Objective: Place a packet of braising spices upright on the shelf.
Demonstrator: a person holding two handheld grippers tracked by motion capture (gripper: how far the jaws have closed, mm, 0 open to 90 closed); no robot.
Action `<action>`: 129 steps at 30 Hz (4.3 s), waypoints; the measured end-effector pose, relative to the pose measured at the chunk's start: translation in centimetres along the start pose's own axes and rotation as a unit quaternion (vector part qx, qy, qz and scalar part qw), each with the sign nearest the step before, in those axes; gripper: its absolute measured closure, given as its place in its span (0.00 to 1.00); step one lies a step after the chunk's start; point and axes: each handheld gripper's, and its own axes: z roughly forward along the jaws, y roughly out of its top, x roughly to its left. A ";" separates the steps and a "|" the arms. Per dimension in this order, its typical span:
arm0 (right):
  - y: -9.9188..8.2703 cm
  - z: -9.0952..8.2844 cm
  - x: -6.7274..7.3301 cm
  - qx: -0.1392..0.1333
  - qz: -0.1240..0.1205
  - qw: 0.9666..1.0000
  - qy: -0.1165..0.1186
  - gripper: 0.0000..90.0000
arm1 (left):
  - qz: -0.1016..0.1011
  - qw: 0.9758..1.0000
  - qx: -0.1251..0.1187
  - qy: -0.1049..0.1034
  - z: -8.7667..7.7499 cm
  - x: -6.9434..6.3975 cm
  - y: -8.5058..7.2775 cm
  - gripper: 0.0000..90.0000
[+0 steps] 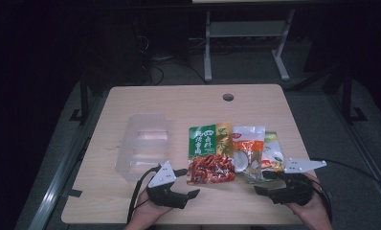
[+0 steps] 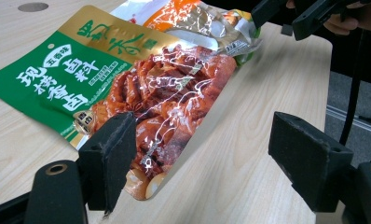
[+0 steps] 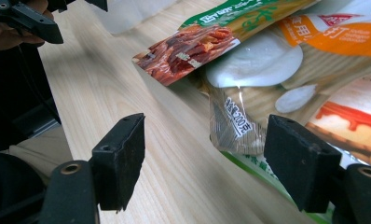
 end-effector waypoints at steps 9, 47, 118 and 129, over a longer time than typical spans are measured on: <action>1.9 0.0 0.1 -0.008 -0.006 1.000 0.006 0.31 | 0.002 1.000 0.004 -0.001 1.1 0.1 0.7 0.26; 14.8 9.1 -5.5 0.111 0.026 0.993 -0.024 0.35 | -0.006 0.998 0.066 0.019 4.9 1.6 1.5 0.53; 13.4 0.3 -1.8 -0.019 -0.005 1.000 0.008 1.00 | -0.153 0.988 -0.004 0.032 8.1 4.8 3.9 0.20; 11.1 -0.3 -2.6 -0.046 0.016 0.999 0.023 1.00 | -0.160 0.987 -0.004 -0.005 8.3 5.4 4.9 0.75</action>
